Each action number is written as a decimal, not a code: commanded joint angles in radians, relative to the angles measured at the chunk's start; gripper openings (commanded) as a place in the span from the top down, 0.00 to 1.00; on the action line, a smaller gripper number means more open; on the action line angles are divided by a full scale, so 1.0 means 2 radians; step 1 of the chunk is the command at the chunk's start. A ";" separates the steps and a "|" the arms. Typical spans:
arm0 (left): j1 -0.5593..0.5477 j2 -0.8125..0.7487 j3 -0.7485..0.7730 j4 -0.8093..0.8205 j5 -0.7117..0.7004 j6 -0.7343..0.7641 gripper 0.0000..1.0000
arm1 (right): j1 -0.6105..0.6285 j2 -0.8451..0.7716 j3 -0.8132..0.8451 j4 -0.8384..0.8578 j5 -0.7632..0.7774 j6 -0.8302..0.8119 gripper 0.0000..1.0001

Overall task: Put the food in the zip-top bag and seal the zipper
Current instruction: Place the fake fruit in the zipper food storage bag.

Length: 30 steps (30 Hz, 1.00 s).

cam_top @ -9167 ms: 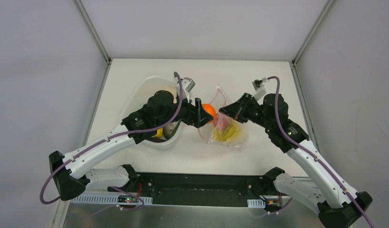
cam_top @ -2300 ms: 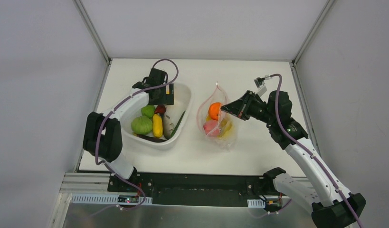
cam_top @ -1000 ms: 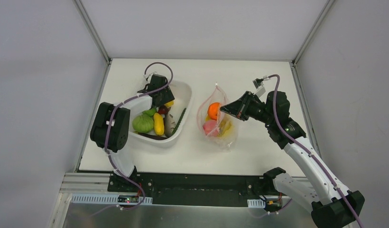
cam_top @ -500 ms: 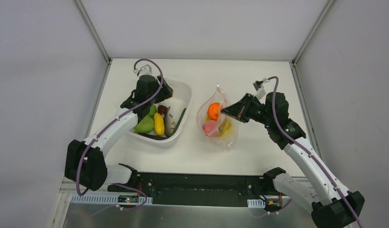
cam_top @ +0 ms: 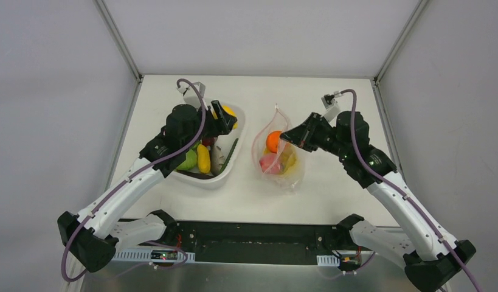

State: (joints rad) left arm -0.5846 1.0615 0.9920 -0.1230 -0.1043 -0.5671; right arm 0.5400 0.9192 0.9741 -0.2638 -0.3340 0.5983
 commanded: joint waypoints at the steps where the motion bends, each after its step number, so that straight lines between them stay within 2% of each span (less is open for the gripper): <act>1: -0.032 -0.029 0.054 -0.018 0.018 0.027 0.62 | 0.042 0.015 0.083 -0.047 0.106 -0.051 1.00; 6: -0.073 -0.032 0.094 -0.029 0.046 0.045 0.59 | 0.080 0.036 0.131 -0.102 0.200 -0.063 1.00; 9: -0.091 -0.014 0.119 -0.028 0.080 0.052 0.59 | 0.097 0.045 0.140 -0.110 0.227 -0.061 1.00; 12: -0.113 0.008 0.133 -0.026 0.082 0.067 0.59 | 0.108 0.047 0.134 -0.102 0.241 -0.054 1.00; 19: -0.151 0.029 0.114 0.015 0.068 0.066 0.58 | 0.110 0.034 0.104 -0.051 0.218 -0.028 1.00; 30: -0.181 0.068 0.118 0.002 0.013 0.089 0.56 | 0.110 0.005 0.053 0.033 0.175 0.008 1.00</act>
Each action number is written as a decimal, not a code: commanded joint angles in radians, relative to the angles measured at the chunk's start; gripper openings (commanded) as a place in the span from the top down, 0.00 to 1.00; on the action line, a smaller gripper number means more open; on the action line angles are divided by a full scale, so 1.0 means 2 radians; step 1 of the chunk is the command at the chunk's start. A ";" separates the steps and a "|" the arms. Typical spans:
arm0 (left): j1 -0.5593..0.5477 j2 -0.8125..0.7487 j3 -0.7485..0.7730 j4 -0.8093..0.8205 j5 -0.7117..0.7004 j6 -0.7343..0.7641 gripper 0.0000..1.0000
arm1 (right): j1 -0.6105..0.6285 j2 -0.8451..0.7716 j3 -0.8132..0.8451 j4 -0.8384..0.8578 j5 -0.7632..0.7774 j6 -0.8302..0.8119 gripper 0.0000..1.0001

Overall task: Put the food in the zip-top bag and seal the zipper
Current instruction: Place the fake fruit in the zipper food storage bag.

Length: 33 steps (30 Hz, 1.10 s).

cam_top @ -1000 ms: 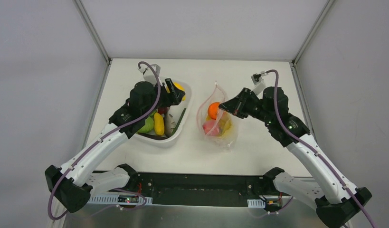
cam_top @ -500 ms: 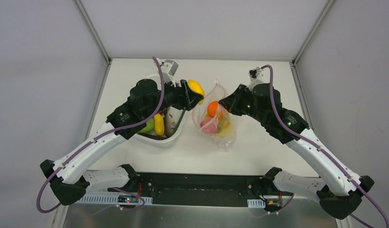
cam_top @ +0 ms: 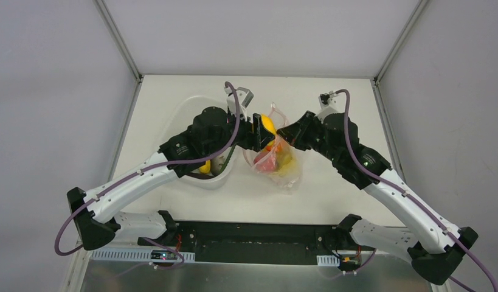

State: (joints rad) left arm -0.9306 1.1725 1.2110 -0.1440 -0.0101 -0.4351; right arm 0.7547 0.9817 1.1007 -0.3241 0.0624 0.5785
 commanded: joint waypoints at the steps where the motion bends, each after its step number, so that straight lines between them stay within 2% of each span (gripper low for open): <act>1: -0.008 0.017 0.008 0.015 -0.043 0.028 0.55 | 0.002 -0.030 -0.013 0.069 -0.025 0.021 1.00; 5: -0.009 0.035 0.018 -0.003 -0.079 0.034 0.55 | 0.003 -0.040 -0.020 0.078 -0.027 0.026 1.00; 11: -0.012 0.059 0.039 -0.013 -0.030 0.043 0.51 | 0.002 -0.051 -0.026 0.089 -0.042 0.031 0.99; 15: -0.014 0.070 0.045 -0.007 0.023 0.046 0.43 | 0.002 -0.055 -0.029 0.095 -0.035 0.039 0.99; 21: -0.014 0.098 0.057 0.003 0.095 0.037 0.33 | 0.002 -0.069 -0.052 0.110 0.019 0.063 0.99; 24: -0.014 0.119 0.077 -0.027 0.115 0.041 0.27 | 0.002 -0.082 -0.063 0.115 0.045 0.065 0.99; 31: -0.014 0.121 0.071 -0.006 0.134 0.034 0.11 | 0.001 -0.106 -0.076 0.108 0.084 0.063 0.98; 33: -0.014 0.121 0.072 -0.008 0.133 0.034 0.11 | 0.001 -0.108 -0.077 0.106 0.087 0.061 0.97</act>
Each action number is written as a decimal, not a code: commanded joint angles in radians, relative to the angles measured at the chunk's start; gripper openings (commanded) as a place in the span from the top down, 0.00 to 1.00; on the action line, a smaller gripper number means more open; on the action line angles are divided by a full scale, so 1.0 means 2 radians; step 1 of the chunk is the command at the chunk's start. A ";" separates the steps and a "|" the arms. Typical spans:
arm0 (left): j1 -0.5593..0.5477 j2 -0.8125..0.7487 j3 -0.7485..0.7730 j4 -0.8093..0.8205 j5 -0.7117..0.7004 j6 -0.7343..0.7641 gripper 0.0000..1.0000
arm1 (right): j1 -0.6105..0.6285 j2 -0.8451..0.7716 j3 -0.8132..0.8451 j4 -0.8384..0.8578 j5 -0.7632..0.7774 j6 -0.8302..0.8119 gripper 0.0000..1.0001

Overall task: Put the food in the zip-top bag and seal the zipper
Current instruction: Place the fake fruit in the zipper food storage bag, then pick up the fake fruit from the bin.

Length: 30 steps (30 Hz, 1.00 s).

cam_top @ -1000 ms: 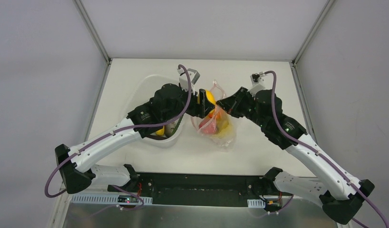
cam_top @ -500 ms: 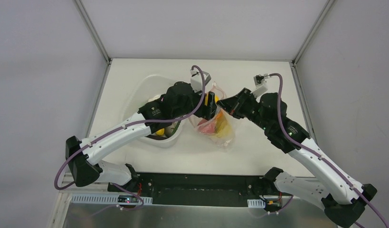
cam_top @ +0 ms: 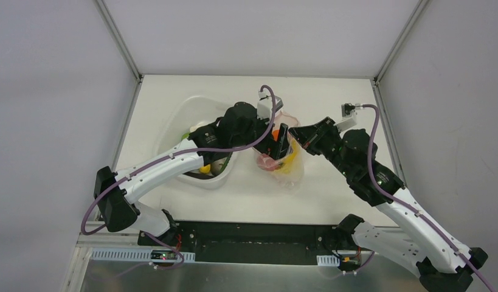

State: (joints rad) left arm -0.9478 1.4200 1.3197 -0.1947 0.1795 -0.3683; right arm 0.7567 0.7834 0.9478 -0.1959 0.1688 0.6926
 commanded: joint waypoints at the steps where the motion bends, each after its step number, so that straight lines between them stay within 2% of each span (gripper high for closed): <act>1: -0.005 -0.003 0.017 0.016 0.039 0.001 0.11 | -0.001 -0.008 -0.001 0.042 0.034 0.003 0.97; 3: -0.005 -0.003 0.019 0.010 0.043 0.002 0.18 | -0.001 -0.006 0.001 0.040 0.033 0.001 0.97; 6: -0.005 0.005 0.030 -0.017 0.056 0.012 0.34 | -0.002 -0.003 0.001 0.041 0.028 0.002 0.97; 9: -0.005 0.020 0.043 -0.036 0.082 0.019 0.44 | -0.002 -0.001 0.003 0.042 0.021 0.002 0.97; 11: -0.005 0.025 0.042 -0.036 0.087 0.015 0.46 | -0.003 0.001 0.004 0.043 0.015 0.003 0.97; 20: -0.005 0.059 0.055 -0.050 0.007 -0.004 0.46 | -0.003 -0.017 -0.009 0.051 0.025 0.015 0.98; 24: -0.005 0.074 0.054 -0.025 0.019 -0.023 0.47 | -0.003 -0.023 -0.015 0.052 0.035 0.019 0.97; 30: -0.005 0.072 0.032 0.029 0.034 -0.041 0.60 | -0.003 -0.030 -0.022 0.054 0.048 0.022 0.97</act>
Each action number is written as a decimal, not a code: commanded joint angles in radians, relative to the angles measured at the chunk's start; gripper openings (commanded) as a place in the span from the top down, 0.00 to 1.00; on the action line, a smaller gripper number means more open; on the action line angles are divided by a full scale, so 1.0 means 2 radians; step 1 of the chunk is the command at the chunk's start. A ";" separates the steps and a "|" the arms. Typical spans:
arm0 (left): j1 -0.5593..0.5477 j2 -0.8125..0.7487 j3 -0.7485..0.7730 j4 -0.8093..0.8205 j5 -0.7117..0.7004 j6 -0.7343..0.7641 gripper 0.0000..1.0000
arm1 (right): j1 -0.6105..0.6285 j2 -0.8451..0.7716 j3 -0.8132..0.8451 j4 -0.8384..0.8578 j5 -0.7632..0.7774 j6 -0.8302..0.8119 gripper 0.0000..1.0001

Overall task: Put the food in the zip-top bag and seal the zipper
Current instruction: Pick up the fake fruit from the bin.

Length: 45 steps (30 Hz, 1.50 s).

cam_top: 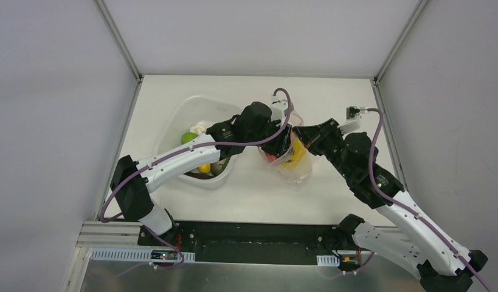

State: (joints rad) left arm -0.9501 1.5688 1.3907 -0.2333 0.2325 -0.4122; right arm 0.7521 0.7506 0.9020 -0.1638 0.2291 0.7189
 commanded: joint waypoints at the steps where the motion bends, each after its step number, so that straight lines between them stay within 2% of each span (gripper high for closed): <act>1: -0.004 0.003 0.005 0.030 0.009 -0.017 0.61 | -0.001 -0.015 0.000 0.038 0.019 0.009 0.97; 4: -0.004 0.032 0.047 -0.038 -0.002 -0.004 0.63 | -0.001 -0.016 -0.001 0.040 0.022 0.009 0.97; 9: -0.004 0.013 0.025 -0.018 -0.012 -0.007 0.62 | -0.001 -0.024 -0.007 0.039 0.033 0.009 0.97; 14: -0.004 -0.022 0.024 -0.037 -0.037 0.008 0.51 | -0.002 -0.035 -0.013 0.039 0.050 0.007 0.97; 22: -0.004 -0.092 -0.002 -0.016 -0.047 0.012 0.34 | -0.003 -0.030 -0.013 0.038 0.045 0.004 0.97; 26: -0.004 -0.114 -0.009 -0.025 -0.056 0.023 0.32 | -0.003 -0.023 -0.010 0.038 0.037 0.001 0.97; 29: -0.004 -0.140 -0.031 -0.024 -0.100 0.026 0.31 | -0.004 -0.019 -0.008 0.038 0.029 -0.001 0.97; 40: 0.011 -0.237 -0.129 -0.006 -0.256 0.007 0.14 | -0.005 -0.007 0.001 0.034 0.008 -0.016 0.97; 45: 0.039 -0.259 -0.158 -0.032 -0.302 -0.022 0.08 | -0.006 -0.005 0.004 0.032 0.000 -0.019 0.97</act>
State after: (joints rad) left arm -0.9176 1.0912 1.1114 -0.2840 -0.2459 -0.4019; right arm 0.7471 0.7414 0.8696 -0.1459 0.2455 0.7036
